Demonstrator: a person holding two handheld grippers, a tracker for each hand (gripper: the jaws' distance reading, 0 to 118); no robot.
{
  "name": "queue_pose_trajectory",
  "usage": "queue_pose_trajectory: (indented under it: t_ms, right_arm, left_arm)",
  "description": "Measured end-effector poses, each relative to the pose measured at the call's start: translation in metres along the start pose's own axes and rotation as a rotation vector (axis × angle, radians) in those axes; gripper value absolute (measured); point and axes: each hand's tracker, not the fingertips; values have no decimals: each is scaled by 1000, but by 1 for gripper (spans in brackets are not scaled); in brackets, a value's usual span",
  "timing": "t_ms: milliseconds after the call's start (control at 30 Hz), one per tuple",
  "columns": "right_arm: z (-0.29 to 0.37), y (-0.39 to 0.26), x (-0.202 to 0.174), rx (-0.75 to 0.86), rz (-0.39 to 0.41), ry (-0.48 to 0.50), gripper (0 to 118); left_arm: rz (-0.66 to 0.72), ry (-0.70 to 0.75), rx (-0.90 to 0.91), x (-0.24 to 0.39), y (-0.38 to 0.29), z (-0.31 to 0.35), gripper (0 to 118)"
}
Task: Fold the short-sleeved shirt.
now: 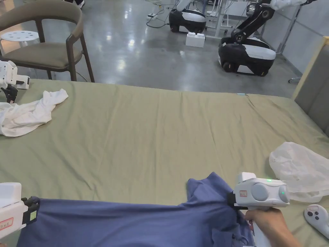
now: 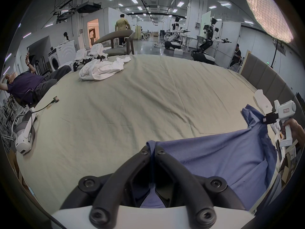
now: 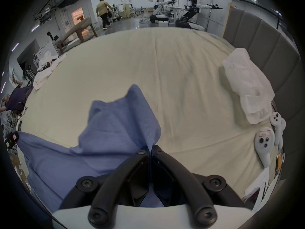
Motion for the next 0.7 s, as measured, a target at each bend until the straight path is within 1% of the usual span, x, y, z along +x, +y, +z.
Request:
queue_pose_trajectory:
  t_ms: [333,433,467,567,700]
  right_arm:
    - [117,-47,14,118,29,40,0]
    - [144,-68,19,116,42,50,0]
    - [152,-75,19,108,57,51,0]
    - [168,-98,22,87,96,44,0]
    - [180,-125,26,51,118,35,0]
  left_arm:
    - [43,-46,88,-21,-7,55,0]
    - [34,-67,101,-21,-16,72,0]
    - [32,-77,101,-21,-21,79,0]
    - [16,-90,93,-22,-35,92,0]
    - [17,-110,84,-18,-53,108,0]
